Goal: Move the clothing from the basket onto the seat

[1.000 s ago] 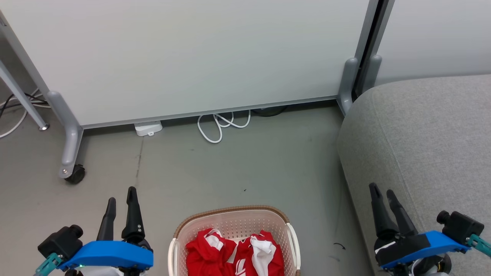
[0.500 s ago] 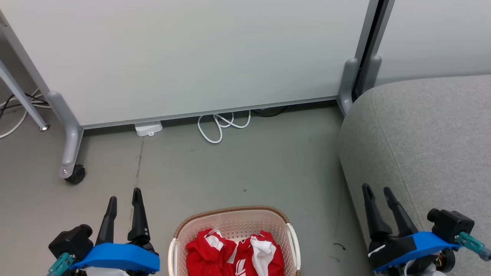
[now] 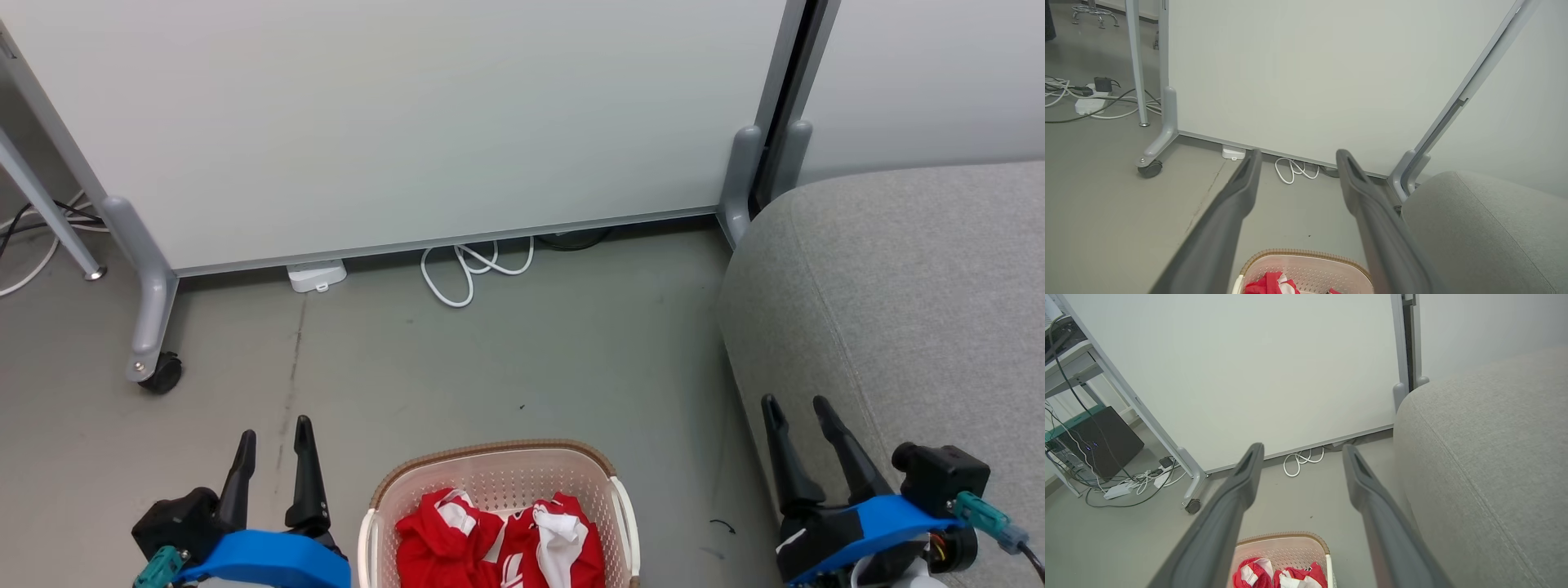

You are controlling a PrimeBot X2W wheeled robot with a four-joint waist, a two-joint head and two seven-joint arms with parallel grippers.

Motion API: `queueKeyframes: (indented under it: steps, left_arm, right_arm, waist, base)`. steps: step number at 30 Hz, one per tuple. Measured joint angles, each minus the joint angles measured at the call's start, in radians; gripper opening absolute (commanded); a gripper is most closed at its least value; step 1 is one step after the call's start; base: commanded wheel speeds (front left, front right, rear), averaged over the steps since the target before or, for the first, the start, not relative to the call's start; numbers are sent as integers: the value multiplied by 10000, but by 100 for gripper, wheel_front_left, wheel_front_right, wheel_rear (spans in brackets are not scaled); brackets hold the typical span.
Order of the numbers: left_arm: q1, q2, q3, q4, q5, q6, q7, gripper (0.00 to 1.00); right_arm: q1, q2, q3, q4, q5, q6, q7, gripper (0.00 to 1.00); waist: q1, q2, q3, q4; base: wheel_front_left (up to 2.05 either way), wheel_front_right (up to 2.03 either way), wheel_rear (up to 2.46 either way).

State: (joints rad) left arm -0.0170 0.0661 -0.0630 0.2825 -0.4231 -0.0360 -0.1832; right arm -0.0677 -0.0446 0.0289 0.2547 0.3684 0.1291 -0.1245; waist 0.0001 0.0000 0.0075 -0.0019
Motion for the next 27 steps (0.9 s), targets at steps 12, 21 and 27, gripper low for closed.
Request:
queueKeyframes:
  steps: [12,21,27]
  left_arm:
    - [29,61,-111,184,1032,182,-247,100]
    - [107,98,-142,301,1664,238,-435,100]
    - [107,105,-174,466,2033,265,-562,100]
  right_arm:
    - [6,-6,86,-19,-1099,0,-102,100]
    - [48,-12,82,-79,-1852,2,-150,100]
    - [50,-17,84,-82,-2272,2,-194,100]
  waist:
    - [1,0,-79,-17]
    - [1,0,-143,-41]
    - [0,0,-148,-50]
  base:
    - [0,0,0]
    - [0,0,0]
    - [0,0,0]
